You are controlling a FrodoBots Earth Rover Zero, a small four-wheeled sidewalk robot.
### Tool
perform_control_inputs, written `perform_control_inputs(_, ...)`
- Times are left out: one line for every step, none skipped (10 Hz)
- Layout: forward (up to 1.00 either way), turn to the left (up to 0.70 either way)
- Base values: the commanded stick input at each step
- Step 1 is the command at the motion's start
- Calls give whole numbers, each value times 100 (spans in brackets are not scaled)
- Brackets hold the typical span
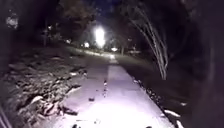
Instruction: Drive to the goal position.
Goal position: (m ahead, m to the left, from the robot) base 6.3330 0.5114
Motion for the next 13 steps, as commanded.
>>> perform_control_inputs(30,0)
perform_control_inputs(30,0)
perform_control_inputs(30,0)
perform_control_inputs(30,0)
perform_control_inputs(30,0)
perform_control_inputs(30,0)
perform_control_inputs(30,0)
perform_control_inputs(30,0)
perform_control_inputs(30,0)
perform_control_inputs(30,0)
perform_control_inputs(30,0)
perform_control_inputs(30,0)
perform_control_inputs(30,0)
